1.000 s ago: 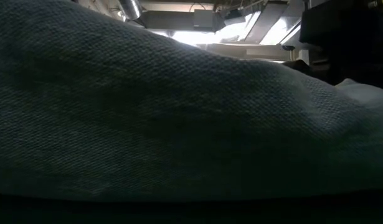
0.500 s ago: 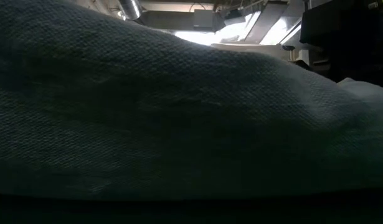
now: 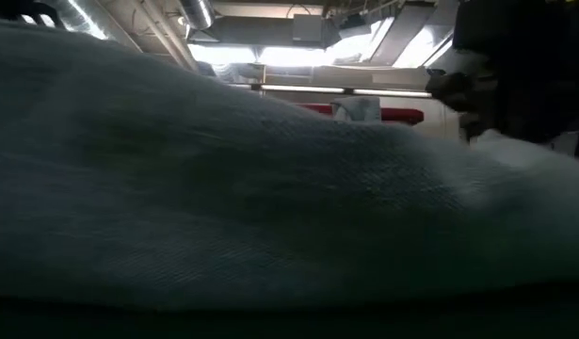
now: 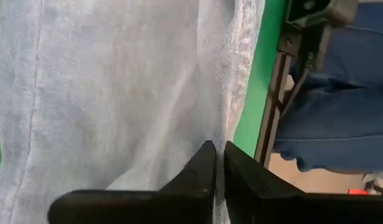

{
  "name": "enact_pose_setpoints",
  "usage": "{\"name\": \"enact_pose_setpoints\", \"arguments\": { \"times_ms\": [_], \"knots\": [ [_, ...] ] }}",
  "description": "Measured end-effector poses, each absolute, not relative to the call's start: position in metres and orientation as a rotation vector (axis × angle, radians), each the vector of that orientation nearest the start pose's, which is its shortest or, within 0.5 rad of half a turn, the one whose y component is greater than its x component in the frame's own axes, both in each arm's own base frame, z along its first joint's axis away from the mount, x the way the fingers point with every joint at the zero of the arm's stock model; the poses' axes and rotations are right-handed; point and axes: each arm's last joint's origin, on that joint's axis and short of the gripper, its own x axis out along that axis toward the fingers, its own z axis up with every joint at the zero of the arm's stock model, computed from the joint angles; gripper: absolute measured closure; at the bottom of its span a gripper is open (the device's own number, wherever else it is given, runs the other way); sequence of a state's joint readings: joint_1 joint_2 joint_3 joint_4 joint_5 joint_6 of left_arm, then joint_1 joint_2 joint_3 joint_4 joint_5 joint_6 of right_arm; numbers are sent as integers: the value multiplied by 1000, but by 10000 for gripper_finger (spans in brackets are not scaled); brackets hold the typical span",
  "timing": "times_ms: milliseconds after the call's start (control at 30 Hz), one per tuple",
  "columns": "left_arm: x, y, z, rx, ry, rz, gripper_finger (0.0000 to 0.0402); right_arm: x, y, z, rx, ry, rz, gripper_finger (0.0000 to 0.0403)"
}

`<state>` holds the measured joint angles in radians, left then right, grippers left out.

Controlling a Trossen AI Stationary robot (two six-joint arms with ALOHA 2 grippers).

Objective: Fold Laundry from Bin
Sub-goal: Fold the light blue pants

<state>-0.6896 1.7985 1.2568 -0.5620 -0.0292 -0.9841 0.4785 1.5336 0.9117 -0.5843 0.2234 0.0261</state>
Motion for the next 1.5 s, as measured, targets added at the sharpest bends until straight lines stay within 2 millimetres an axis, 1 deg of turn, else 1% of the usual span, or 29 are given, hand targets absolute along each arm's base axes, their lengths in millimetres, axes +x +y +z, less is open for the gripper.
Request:
{"name": "enact_pose_setpoints", "arguments": {
  "times_ms": [100,167,267,333,467,567,667,767,867,967,1133,1233,1333,1433,1500],
  "knots": [
    [285,-227,200,-479,1206,-13,391,245,117,199,-430,1155,127,399],
    [285,-221,205,-488,1205,-5,395,241,114,209,-455,1160,80,399],
    [286,-208,227,-510,1176,21,396,238,110,219,-455,1157,7,400],
    [282,-197,244,-502,1169,62,398,236,109,222,-445,1155,-30,400],
    [269,-171,269,-442,1197,202,399,231,105,222,-438,1191,-112,399],
    [259,-149,280,-385,1212,329,399,225,101,221,-446,1227,-184,399],
    [252,-127,283,-305,1234,467,399,221,97,222,-465,1233,-274,399],
    [249,-109,283,-209,1245,601,400,220,94,223,-508,1215,-342,399],
    [253,-92,278,-160,1222,696,399,221,91,224,-538,1188,-387,397],
    [255,-78,267,-116,1242,740,396,222,87,224,-541,1194,-401,392],
    [253,-56,243,-110,1297,817,394,225,80,223,-497,1228,-402,383],
    [251,-48,233,-95,1328,828,393,226,76,223,-468,1245,-399,378],
    [250,-44,228,-92,1338,836,392,228,72,222,-434,1268,-391,369],
    [250,-43,226,-79,1346,823,392,228,70,221,-401,1292,-376,348],
    [251,-43,226,-70,1348,811,392,229,68,221,-372,1312,-358,326]
  ]
}}
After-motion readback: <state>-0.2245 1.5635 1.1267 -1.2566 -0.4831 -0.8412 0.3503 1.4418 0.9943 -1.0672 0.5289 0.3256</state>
